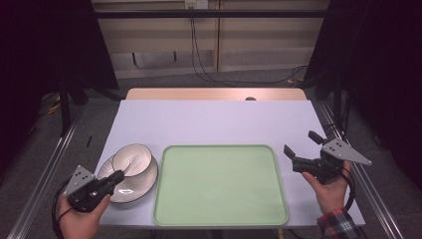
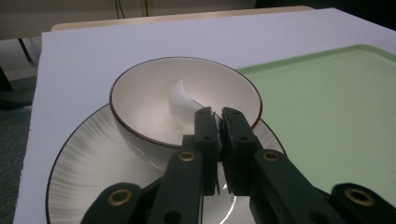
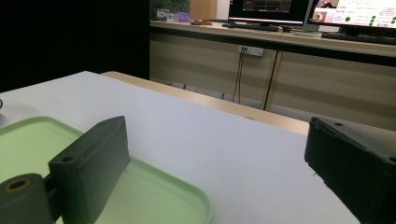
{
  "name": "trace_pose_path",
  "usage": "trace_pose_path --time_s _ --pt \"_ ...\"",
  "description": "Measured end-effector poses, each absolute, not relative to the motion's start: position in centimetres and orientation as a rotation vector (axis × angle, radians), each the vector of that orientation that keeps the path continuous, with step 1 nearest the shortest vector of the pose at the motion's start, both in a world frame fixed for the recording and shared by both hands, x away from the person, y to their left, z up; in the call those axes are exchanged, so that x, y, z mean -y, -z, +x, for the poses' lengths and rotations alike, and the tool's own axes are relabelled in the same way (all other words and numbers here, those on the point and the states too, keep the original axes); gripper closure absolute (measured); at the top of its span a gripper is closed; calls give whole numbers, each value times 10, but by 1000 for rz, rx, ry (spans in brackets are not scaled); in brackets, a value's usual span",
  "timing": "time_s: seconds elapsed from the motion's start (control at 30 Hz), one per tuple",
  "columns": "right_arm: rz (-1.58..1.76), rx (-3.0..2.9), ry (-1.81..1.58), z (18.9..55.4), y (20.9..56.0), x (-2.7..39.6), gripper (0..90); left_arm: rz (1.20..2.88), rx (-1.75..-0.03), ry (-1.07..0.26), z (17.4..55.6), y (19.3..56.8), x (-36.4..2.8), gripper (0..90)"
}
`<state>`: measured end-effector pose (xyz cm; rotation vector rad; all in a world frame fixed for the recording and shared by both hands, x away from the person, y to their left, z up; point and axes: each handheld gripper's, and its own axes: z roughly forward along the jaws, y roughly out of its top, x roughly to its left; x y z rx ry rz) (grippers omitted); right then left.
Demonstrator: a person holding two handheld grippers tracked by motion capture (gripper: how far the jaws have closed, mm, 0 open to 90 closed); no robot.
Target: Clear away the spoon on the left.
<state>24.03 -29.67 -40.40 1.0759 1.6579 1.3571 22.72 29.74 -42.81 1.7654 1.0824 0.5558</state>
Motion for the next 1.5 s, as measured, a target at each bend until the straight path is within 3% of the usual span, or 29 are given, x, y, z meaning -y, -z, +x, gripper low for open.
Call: trace_pose_path --time_s 1.07,1.5 --pt "1098 -1659 -1365 240 404 300 62 1657 -1080 -612 271 398 -282 853" --pt "1108 -1652 -1376 240 404 302 63 1587 -1060 -659 296 406 -268 851"
